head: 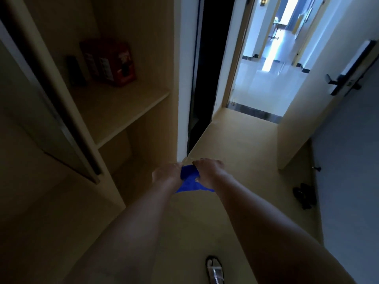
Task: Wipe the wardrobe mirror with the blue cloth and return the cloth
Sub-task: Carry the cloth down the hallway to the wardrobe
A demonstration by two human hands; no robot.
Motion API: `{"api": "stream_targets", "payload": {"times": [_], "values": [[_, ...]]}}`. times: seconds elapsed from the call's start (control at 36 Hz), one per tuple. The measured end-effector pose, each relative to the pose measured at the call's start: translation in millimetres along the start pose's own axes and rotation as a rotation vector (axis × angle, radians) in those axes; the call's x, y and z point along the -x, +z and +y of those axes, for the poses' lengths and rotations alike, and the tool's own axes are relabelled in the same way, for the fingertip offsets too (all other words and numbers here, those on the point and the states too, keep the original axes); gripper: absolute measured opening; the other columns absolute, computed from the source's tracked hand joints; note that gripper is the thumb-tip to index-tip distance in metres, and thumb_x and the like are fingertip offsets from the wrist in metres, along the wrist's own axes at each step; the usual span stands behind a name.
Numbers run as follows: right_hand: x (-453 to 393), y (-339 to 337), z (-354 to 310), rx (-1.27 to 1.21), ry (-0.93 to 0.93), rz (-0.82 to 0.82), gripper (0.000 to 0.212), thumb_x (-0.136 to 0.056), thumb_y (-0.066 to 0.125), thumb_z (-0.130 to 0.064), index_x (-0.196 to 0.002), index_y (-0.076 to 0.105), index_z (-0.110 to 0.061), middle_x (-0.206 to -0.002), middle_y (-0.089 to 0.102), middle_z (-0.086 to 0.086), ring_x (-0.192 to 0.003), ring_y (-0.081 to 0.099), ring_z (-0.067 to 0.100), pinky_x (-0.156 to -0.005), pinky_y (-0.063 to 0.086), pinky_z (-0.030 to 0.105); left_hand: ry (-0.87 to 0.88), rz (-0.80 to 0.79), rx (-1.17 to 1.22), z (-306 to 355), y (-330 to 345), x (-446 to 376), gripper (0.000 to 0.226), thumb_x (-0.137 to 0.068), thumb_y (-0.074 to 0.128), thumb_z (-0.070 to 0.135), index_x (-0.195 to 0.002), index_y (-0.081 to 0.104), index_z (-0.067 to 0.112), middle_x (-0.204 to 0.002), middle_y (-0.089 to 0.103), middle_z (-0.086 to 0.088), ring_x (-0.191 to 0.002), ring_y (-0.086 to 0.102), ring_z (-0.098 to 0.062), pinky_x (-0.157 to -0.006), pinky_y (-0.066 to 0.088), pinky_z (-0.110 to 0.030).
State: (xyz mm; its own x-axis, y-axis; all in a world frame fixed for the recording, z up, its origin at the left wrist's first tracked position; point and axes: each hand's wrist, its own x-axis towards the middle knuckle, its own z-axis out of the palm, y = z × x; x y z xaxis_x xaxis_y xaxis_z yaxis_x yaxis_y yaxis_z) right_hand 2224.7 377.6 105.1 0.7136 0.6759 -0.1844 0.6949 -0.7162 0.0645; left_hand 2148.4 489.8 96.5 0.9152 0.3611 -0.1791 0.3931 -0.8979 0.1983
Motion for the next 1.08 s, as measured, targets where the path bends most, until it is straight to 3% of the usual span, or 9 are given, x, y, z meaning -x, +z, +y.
{"api": "stream_targets", "payload": {"times": [0.25,0.44,0.5,0.67,0.81,0.92,1.0,1.08], "values": [[-118.5,-27.7,34.0,0.062,-0.250,0.103,0.031,-0.088,0.057,-0.029,-0.119,0.053,-0.025,-0.114,0.061,0.000,-0.107,0.058,0.024,-0.069,0.036,0.034,-0.238,0.043,0.024,-2.2,-24.9,-93.4,0.026,-0.088,0.045,0.025,-0.114,0.050,0.027,-0.110,0.061,0.000,-0.097,0.060,-0.022,-0.068,0.044,-0.032],[-195.0,-60.6,46.6,0.038,-0.410,0.092,0.024,-0.088,0.056,-0.030,-0.112,0.054,-0.024,-0.107,0.062,-0.002,-0.101,0.059,0.022,-0.066,0.036,0.033,-0.407,0.040,0.084,-0.7,-57.8,-144.4,0.013,-0.084,0.048,0.024,-0.094,0.039,0.024,-0.095,0.055,0.000,-0.079,0.052,-0.020,-0.065,0.042,-0.032],[-210.4,-66.6,43.4,0.020,-0.447,0.093,0.022,-0.087,0.057,-0.029,-0.109,0.055,-0.023,-0.105,0.062,-0.002,-0.100,0.059,0.022,-0.069,0.036,0.033,-0.450,0.046,0.088,-4.9,-63.5,-152.8,0.015,-0.083,0.049,0.023,-0.096,0.041,0.023,-0.095,0.055,0.000,-0.078,0.051,-0.019,-0.065,0.042,-0.033],[-248.2,-77.1,21.3,-0.044,-0.519,0.103,0.028,-0.080,0.059,-0.019,-0.108,0.055,-0.020,-0.107,0.059,0.001,-0.101,0.056,0.023,-0.077,0.035,0.033,-0.549,0.130,-0.031,-27.0,-75.7,-173.4,0.022,-0.084,0.050,0.018,-0.104,0.043,0.024,-0.100,0.056,0.001,-0.086,0.059,-0.022,-0.065,0.046,-0.034],[-286.4,-90.3,-5.1,-0.031,-0.561,0.174,0.043,-0.076,0.062,-0.025,-0.117,0.051,-0.021,-0.116,0.054,0.001,-0.110,0.051,0.023,-0.090,0.038,0.037,-0.578,0.196,-0.043,-63.7,-91.9,-196.5,0.027,-0.084,0.053,0.014,-0.107,0.044,0.025,-0.107,0.056,0.001,-0.096,0.056,-0.022,-0.075,0.053,-0.041],[-315.9,-99.8,-29.8,0.054,-0.591,0.255,0.048,-0.080,0.063,-0.030,-0.124,0.048,-0.023,-0.124,0.047,0.003,-0.113,0.046,0.023,-0.091,0.038,0.036,-0.612,0.188,-0.024,-100.0,-105.5,-214.3,0.033,-0.084,0.056,0.012,-0.114,0.047,0.023,-0.117,0.046,-0.002,-0.106,0.048,-0.023,-0.078,0.053,-0.048],[-338.8,-107.1,-53.3,0.115,-0.606,0.295,0.046,-0.082,0.062,-0.030,-0.125,0.049,-0.024,-0.124,0.047,0.004,-0.112,0.045,0.022,-0.090,0.037,0.034,-0.652,0.200,-0.050,-125.7,-115.4,-225.4,0.038,-0.084,0.059,0.015,-0.119,0.048,0.025,-0.121,0.040,-0.003,-0.108,0.046,-0.024,-0.076,0.053,-0.046],[-359.9,-114.4,-79.1,0.118,-0.609,0.296,0.052,-0.081,0.065,-0.029,-0.128,0.045,-0.021,-0.125,0.050,0.005,-0.113,0.045,0.024,-0.090,0.038,0.034,-0.693,0.225,-0.063,-150.8,-121.7,-235.1,0.054,-0.080,0.068,0.022,-0.128,0.043,0.025,-0.125,0.039,-0.007,-0.111,0.046,-0.028,-0.081,0.051,-0.047]]}}
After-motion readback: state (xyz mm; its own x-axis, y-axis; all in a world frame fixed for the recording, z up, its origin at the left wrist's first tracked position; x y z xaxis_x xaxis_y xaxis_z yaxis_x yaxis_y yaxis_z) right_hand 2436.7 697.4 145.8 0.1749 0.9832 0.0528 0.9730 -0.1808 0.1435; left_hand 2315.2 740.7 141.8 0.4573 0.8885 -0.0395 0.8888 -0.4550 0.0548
